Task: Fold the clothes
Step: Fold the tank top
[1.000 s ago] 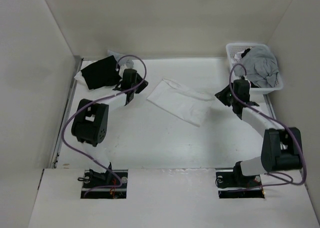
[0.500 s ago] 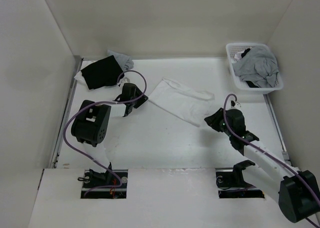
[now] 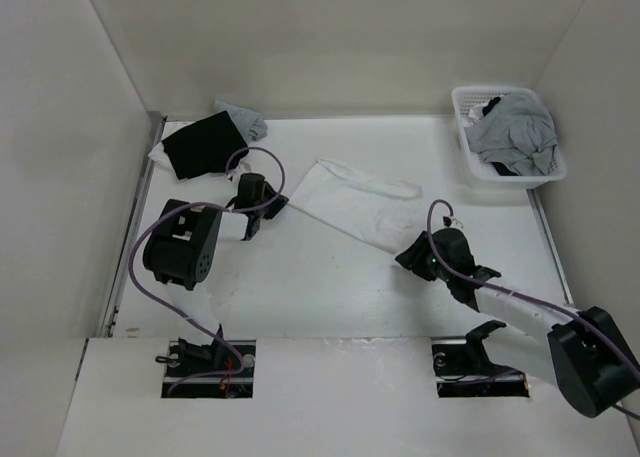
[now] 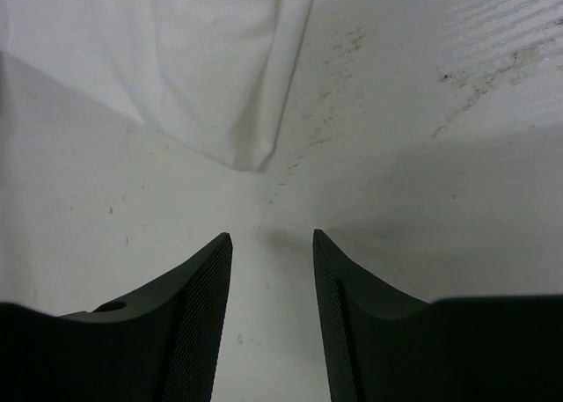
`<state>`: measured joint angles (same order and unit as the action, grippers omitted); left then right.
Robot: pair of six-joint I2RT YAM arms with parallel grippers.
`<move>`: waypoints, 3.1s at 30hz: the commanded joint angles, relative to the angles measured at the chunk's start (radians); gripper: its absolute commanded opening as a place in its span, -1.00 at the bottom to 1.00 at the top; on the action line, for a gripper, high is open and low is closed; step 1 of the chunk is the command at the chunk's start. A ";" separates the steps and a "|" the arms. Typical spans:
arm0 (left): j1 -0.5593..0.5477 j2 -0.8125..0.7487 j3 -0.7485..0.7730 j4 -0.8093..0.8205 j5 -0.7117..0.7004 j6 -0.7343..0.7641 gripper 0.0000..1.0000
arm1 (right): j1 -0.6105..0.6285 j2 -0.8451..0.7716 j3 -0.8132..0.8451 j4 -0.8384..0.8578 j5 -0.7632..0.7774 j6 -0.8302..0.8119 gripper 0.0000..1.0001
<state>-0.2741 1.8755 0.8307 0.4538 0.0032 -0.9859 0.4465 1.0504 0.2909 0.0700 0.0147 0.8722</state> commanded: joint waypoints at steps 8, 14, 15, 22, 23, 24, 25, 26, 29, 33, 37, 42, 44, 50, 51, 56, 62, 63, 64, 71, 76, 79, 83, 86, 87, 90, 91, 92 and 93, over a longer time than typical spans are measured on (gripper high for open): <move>0.074 -0.249 -0.376 0.095 -0.008 -0.043 -0.99 | 0.021 0.233 0.097 0.240 -0.078 0.036 -0.14; 0.079 -0.279 -0.430 0.126 0.020 -0.031 -0.98 | 0.008 0.336 0.085 0.376 -0.038 0.073 -0.16; 0.079 -0.280 -0.432 0.129 0.021 -0.028 -0.98 | 0.002 0.356 0.091 0.393 -0.039 0.079 -0.16; 0.083 -0.302 -0.436 0.128 0.032 -0.020 -0.98 | -0.010 0.404 0.076 0.470 0.004 0.129 -0.31; 0.083 -0.302 -0.433 0.123 0.032 -0.019 -0.98 | -0.012 0.393 0.070 0.462 0.019 0.132 -0.32; 0.083 -0.302 -0.432 0.123 0.035 -0.019 -0.98 | -0.012 0.381 0.064 0.455 0.030 0.136 -0.32; 0.083 -0.305 -0.432 0.123 0.038 -0.019 -0.98 | -0.012 0.373 0.060 0.441 0.039 0.142 -0.32; 0.083 -0.305 -0.430 0.123 0.038 -0.019 -0.98 | -0.012 0.372 0.060 0.427 0.047 0.145 -0.31; 0.080 -0.308 -0.430 0.123 0.038 -0.020 -0.98 | -0.013 0.385 0.060 0.418 0.045 0.146 -0.34; 0.079 -0.311 -0.430 0.118 0.038 -0.022 -0.98 | -0.010 0.413 0.065 0.424 0.039 0.159 -0.53; 0.079 -0.329 -0.432 0.115 0.038 -0.027 -0.98 | -0.009 0.405 0.062 0.425 0.045 0.172 -0.80; 0.066 -0.482 -0.447 0.080 0.028 -0.033 -1.00 | -0.003 0.243 0.048 0.358 0.036 0.153 -0.98; 0.049 -0.634 -0.453 0.008 0.017 -0.033 -1.00 | 0.031 0.096 0.056 0.233 0.042 0.131 -0.99; 0.014 -1.230 -0.386 -0.435 -0.058 0.003 -1.00 | 0.204 -0.436 0.201 -0.357 0.181 0.065 -0.98; 0.007 -1.315 -0.357 -0.517 -0.074 0.012 -1.00 | 0.240 -0.498 0.246 -0.451 0.204 0.062 -0.98; -0.047 -1.512 -0.205 -0.800 -0.123 0.044 -1.00 | 0.468 -0.615 0.450 -0.729 0.327 0.097 -0.97; -0.060 -1.403 -0.215 -0.781 -0.138 0.059 -1.00 | 0.533 -0.482 0.488 -0.661 0.366 0.016 -0.94; -0.058 -1.365 -0.228 -0.753 -0.137 0.061 -1.00 | 0.486 -0.446 0.476 -0.621 0.337 -0.010 -0.94; -0.055 -1.324 -0.238 -0.721 -0.135 0.062 -1.00 | 0.425 -0.413 0.459 -0.572 0.291 -0.039 -0.94; -0.027 -0.865 -0.228 -0.410 -0.138 0.087 -1.00 | -0.016 -0.011 0.398 -0.135 -0.100 -0.137 -0.94; -0.012 -0.494 -0.070 -0.247 -0.141 0.078 -1.00 | -0.162 0.310 0.539 -0.009 -0.211 -0.160 -0.93; -0.004 -0.374 0.008 -0.205 -0.137 0.072 -1.00 | -0.196 0.379 0.576 0.005 -0.211 -0.164 -0.94; -0.001 -0.367 -0.007 -0.162 -0.108 0.066 -1.00 | -0.206 0.326 0.502 0.046 -0.209 -0.157 -0.94; -0.017 -0.455 -0.121 -0.119 -0.092 0.066 -0.99 | -0.200 0.232 0.400 0.060 -0.203 -0.150 -0.93; -0.023 -0.493 -0.172 -0.112 -0.089 0.064 -0.99 | -0.200 0.202 0.361 0.060 -0.200 -0.144 -0.93; -0.035 -0.622 -0.330 -0.096 -0.083 0.050 -0.99 | -0.187 0.113 0.243 0.068 -0.191 -0.116 -0.94; -0.043 -0.669 -0.379 -0.098 -0.083 0.046 -0.99 | -0.177 0.084 0.210 0.065 -0.191 -0.104 -0.94; -0.049 -0.720 -0.428 -0.105 -0.083 0.044 -0.99 | -0.168 0.053 0.176 0.063 -0.188 -0.089 -0.94; -0.052 -0.769 -0.473 -0.109 -0.083 0.038 -0.99 | -0.159 0.027 0.151 0.060 -0.183 -0.078 -0.95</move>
<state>-0.3153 1.2118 0.4507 0.3035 -0.0906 -0.9321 0.2630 1.1328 0.4976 0.0895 -0.1745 0.7605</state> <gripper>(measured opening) 0.010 0.031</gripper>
